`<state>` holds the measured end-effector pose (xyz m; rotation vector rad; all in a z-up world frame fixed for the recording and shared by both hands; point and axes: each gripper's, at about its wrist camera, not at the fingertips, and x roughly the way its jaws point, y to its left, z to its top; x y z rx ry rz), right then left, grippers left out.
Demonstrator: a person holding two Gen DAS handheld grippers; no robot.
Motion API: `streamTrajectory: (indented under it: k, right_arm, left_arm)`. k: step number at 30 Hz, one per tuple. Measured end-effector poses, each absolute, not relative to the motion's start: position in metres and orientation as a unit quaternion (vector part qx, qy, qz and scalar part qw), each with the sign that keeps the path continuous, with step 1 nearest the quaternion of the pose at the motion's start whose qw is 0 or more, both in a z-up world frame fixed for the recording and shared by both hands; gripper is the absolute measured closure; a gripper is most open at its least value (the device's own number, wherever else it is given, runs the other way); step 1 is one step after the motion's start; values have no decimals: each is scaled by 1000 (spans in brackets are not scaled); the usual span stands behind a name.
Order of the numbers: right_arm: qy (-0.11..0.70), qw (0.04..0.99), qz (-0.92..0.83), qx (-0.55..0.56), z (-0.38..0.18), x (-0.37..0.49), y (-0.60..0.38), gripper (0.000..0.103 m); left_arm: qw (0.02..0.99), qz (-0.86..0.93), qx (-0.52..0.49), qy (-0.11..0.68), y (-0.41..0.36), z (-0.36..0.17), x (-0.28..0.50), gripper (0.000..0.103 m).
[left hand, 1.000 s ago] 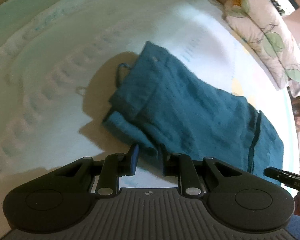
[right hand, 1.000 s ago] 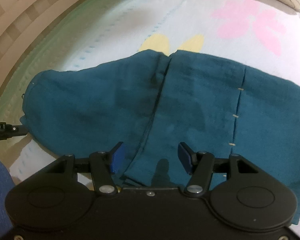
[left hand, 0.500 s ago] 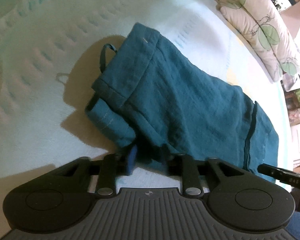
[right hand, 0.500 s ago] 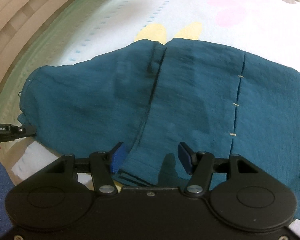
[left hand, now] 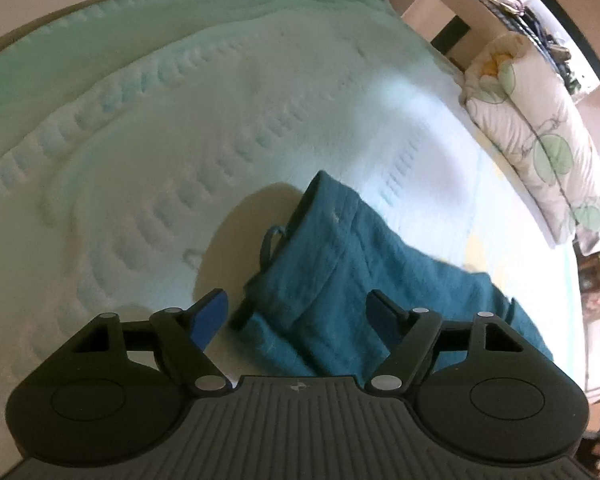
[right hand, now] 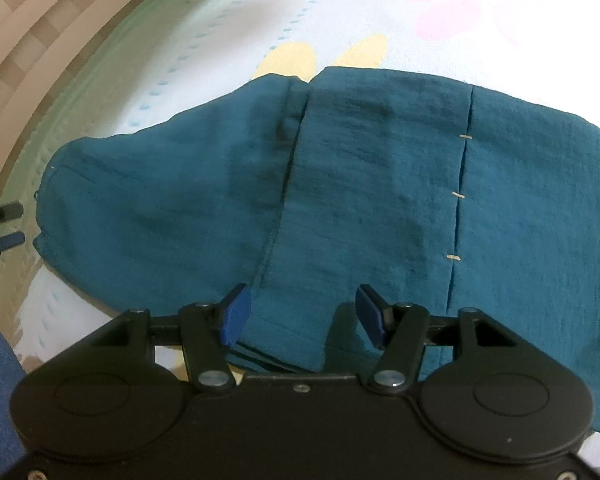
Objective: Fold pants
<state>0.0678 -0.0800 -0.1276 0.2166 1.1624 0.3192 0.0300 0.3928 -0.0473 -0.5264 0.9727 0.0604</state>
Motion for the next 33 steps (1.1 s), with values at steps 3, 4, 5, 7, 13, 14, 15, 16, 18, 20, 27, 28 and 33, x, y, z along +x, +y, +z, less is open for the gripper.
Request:
streamTrajectory:
  k: [3,4,5,7,13,14,15,16,18,20,27,28,33]
  right_arm:
    - [545,818,151,105,-128,68,-80,39]
    - [544,818,152,105,-128,68,-81,39]
    - [544,819,152,104,-127,68,-81,39]
    - [541,820,153,102,-127,68,-82,39]
    - [544,818,152,107,-130,71,-85,39]
    - [545,817,152,108,-131,72,-85,39]
    - [546,816,152,110,-132,72,-85,39]
    - [547,815,152,111,-133,73,-85,39]
    - [549,814,152,113,-134,73,-84,39]
    - [549,813,154,117,-135,73,-85,39]
    - [554,810,156,114,-142,77,-82,39]
    - [554,810,156,114,-143,78,-81,39]
    - [555,812,149,106,-147,79,-76,39]
  left_arm:
    - [837,18,-268,477,391,-57,44,27]
    - [831,14,-275,484,389,-62,47,27]
    - [826,12,-277,491,389,-66,47,26]
    - [823,15,-267,501,383,-74,46,24]
    - [832,26,-256,491,382,-84,29,24]
    - [834,30,-253,490,381,-84,27,24]
    - [834,37,-243,494,379,-84,26,24]
    - [834,39,-233,499,376,-84,25,24]
    - [838,38,-225,496,371,-81,22,23]
    - [828,26,-233,510,370,-85,17,23]
    - [826,2,-250,505,366,-90,25,20]
    - [827,0,-251,503,365,-90,29,20]
    - [826,-10,-264,498,360,-90,51,18]
